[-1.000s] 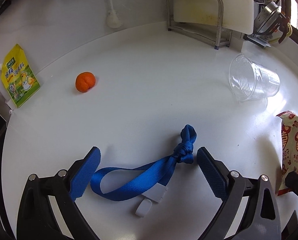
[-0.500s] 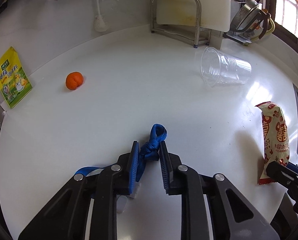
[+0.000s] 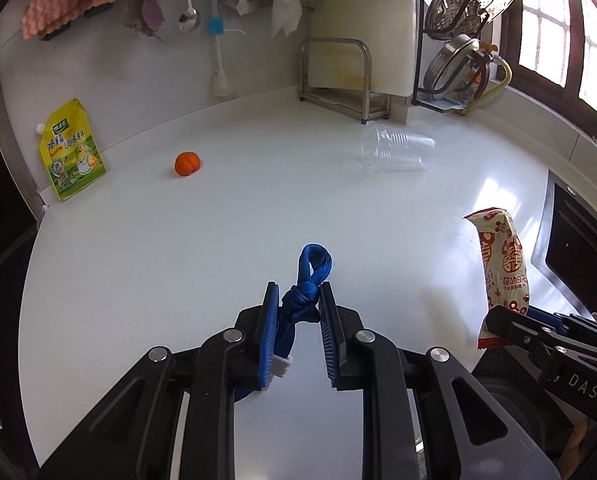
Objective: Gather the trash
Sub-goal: 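Carry the lanyard with the left tool while the right tool carries the wrapper over the bin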
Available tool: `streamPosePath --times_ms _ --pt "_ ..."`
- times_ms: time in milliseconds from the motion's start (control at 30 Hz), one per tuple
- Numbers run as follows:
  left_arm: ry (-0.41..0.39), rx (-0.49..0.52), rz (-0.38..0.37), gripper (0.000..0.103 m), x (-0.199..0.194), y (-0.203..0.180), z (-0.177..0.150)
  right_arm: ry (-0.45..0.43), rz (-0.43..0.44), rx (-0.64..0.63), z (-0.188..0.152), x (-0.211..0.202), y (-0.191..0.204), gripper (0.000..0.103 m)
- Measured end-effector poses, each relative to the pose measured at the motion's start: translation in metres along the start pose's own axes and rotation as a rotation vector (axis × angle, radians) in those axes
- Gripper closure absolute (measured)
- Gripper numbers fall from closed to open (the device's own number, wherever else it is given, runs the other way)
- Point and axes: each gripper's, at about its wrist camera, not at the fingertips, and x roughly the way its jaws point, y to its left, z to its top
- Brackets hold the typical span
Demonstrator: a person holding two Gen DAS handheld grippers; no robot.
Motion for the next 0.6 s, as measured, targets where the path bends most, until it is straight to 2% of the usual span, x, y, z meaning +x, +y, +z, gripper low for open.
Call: streamPosePath --times_ms 167,400,600 --pt "-0.025 -0.021 0.000 0.082 -0.031 -0.004 -0.023 -0.034 -0.023 -0.047 -0.027 -0.028 0.004 0.071" --pt "-0.031 -0.002 0.026 0.082 -0.059 -0.021 -0.058 -0.036 -0.118 -0.108 -0.070 -0.051 0.002 0.071" --pt "-0.057 -0.014 0.025 0.082 -0.086 -0.032 -0.087 -0.094 -0.198 -0.147 -0.104 -0.076 -0.005 0.071"
